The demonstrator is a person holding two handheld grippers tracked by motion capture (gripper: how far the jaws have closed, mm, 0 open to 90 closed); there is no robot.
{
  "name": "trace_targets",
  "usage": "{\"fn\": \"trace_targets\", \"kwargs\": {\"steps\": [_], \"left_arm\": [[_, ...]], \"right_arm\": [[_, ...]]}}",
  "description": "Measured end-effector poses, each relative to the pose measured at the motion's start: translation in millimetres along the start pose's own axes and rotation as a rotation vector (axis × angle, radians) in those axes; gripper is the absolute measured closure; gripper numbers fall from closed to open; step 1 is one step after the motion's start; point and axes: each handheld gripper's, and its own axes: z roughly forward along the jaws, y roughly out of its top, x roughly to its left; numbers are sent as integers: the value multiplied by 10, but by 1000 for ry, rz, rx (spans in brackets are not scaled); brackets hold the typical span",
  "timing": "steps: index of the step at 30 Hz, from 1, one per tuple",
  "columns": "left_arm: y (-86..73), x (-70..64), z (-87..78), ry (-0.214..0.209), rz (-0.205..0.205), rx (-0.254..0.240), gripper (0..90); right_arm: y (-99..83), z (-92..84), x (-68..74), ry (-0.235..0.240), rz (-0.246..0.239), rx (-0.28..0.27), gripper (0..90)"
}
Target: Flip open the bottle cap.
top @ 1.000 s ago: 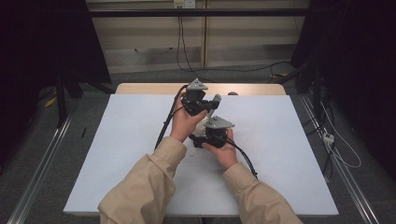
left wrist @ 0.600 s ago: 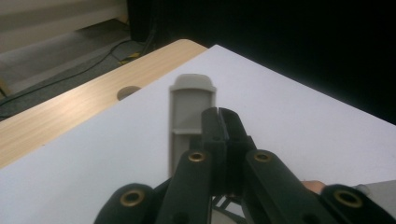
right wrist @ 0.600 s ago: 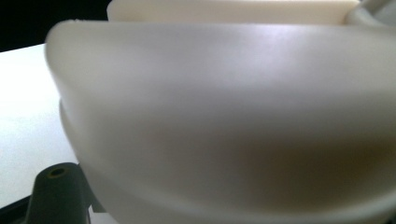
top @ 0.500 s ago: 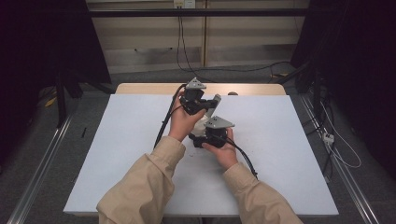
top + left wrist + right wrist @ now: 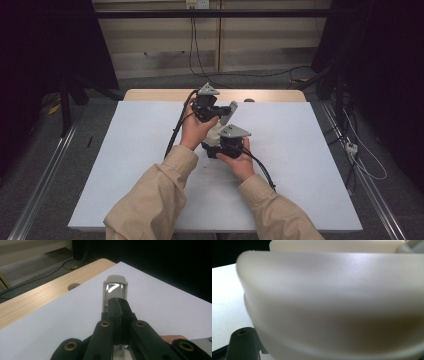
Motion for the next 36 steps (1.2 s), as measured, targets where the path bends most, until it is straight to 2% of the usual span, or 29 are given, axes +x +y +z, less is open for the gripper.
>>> {"fn": "trace_targets", "kwargs": {"steps": [15,36], "left_arm": [[-39,17,99,-14,-8,13,900],[-73,31,189,-18,9,31,900]], "right_arm": [[0,-1,-2,1,1,1,187],[-1,0,0,0,1,1,187]]}}
